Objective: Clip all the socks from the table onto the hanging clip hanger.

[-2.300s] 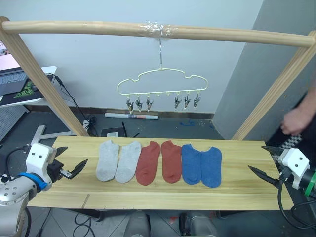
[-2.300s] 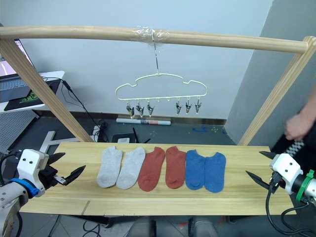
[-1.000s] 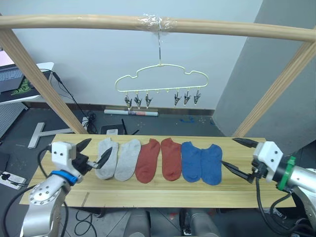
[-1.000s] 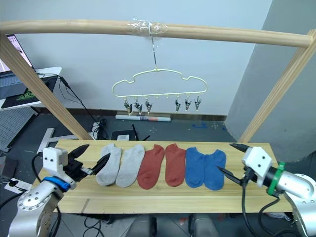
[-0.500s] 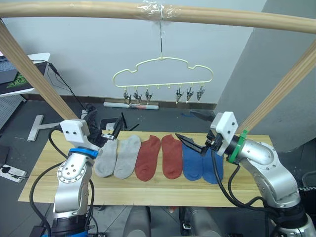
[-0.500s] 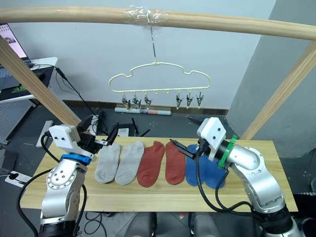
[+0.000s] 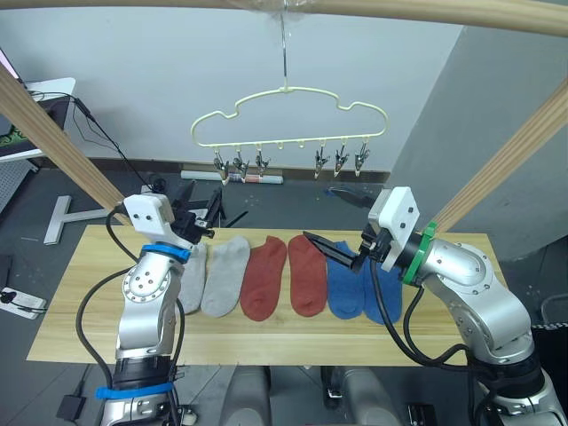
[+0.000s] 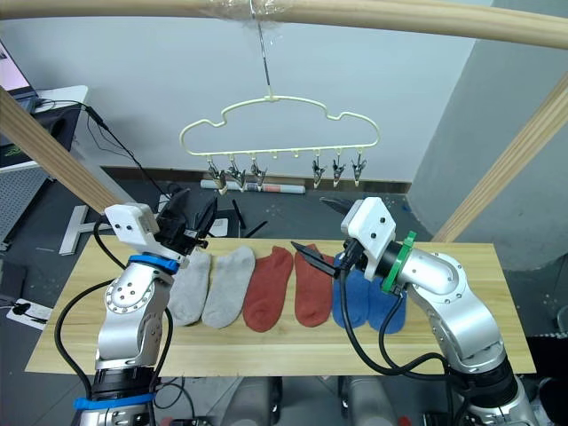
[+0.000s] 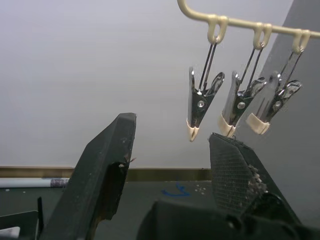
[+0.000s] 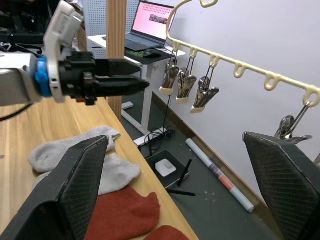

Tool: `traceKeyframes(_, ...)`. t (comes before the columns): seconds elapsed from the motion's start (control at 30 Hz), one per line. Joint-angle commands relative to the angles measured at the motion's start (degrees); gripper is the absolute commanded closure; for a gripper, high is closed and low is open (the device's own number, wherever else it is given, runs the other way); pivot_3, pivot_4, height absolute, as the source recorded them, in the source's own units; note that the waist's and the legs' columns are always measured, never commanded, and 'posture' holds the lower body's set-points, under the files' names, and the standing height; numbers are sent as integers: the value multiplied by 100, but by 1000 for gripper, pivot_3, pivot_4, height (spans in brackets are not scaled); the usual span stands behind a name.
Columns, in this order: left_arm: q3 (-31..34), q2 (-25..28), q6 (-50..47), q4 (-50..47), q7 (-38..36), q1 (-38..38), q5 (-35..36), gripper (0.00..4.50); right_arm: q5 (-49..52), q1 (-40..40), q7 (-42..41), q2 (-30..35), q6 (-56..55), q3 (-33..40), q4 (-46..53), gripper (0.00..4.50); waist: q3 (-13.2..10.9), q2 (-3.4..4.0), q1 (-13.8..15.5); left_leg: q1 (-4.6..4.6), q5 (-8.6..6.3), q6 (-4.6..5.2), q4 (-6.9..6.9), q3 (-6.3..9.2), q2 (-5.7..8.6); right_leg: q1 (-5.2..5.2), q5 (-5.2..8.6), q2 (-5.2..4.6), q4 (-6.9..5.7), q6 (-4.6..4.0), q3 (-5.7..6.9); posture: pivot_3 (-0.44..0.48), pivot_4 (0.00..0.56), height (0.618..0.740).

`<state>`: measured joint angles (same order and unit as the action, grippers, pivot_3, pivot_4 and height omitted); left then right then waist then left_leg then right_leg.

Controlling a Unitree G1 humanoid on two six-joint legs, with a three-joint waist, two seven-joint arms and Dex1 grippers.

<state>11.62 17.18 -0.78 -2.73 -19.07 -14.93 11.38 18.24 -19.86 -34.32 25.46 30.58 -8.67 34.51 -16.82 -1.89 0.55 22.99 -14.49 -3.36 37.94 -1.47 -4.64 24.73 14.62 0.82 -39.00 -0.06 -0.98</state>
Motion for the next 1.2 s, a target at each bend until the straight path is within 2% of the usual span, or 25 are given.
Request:
traceKeyframes(0.03, -6, -48, 193, 75, 87, -239, 8, 1830, 181, -128, 73, -17, 132, 99, 398, 0, -53, -2, -23, 0, 0, 0, 0, 0, 0, 0, 0, 0, 0, 0, 0, -32, 354, 701)
traceKeyframes(0.4, 65, -53, 389, 505, 244, -948, 50, 1830, 426, -478, 22, 37, 403, 98, 613, 0, -175, 0, -78, 48, 2, -3, 0, -2, -1, 56, 0, -2, -1, 5, 3, -42, 368, 701)
traceKeyframes(1.2, -70, -235, 129, -29, 494, -968, 179, 1830, 572, -629, 0, 89, 420, 176, 584, 0, -198, -3, -87, 77, 3, -5, 0, 3, 2, 75, 5, -9, 2, 15, 6, -38, 363, 701)
